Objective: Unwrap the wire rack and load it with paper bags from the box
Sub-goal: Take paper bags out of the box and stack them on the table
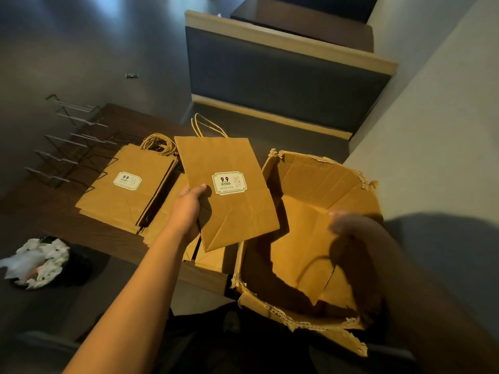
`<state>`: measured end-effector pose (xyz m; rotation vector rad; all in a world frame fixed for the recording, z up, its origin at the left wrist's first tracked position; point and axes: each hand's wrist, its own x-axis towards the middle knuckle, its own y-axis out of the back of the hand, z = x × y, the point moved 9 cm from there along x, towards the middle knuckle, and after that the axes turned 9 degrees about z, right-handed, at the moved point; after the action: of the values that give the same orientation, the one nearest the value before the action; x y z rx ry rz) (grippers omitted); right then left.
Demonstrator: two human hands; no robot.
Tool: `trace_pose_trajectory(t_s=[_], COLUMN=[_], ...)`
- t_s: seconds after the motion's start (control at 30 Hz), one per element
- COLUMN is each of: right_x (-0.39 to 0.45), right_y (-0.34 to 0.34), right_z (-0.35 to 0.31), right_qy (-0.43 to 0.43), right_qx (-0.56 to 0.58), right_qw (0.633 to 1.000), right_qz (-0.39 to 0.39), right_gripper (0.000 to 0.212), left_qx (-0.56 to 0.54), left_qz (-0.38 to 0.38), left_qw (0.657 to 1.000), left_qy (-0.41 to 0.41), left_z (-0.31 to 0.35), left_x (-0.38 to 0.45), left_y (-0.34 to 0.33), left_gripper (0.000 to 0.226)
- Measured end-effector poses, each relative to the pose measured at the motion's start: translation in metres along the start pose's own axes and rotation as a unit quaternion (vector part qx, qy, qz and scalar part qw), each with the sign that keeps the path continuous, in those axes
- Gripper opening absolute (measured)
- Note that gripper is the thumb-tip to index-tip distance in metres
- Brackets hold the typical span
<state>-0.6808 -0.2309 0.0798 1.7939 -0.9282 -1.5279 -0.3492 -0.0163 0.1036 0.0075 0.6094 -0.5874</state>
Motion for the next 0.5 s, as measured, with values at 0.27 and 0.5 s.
trace_pose_trajectory(t_s=[0.27,0.5], right_x=[-0.135,-0.227], right_y=[0.109,-0.041], right_z=[-0.056,-0.214], right_qy=[0.205,0.359], right_qx=[0.058,-0.101], right_qw=[0.944,0.905], right_qz=[0.251,0.204], right_gripper=[0.026,0.061], left_qx=[-0.018,-0.016], left_qz=[-0.008,-0.015], left_qw=[0.999,0.998], left_qy=[0.043,0.053], left_z=[-0.016,-0.031], left_x=[0.003,0.004], left_y=[-0.002,0.006], left_gripper=[0.029,0.030])
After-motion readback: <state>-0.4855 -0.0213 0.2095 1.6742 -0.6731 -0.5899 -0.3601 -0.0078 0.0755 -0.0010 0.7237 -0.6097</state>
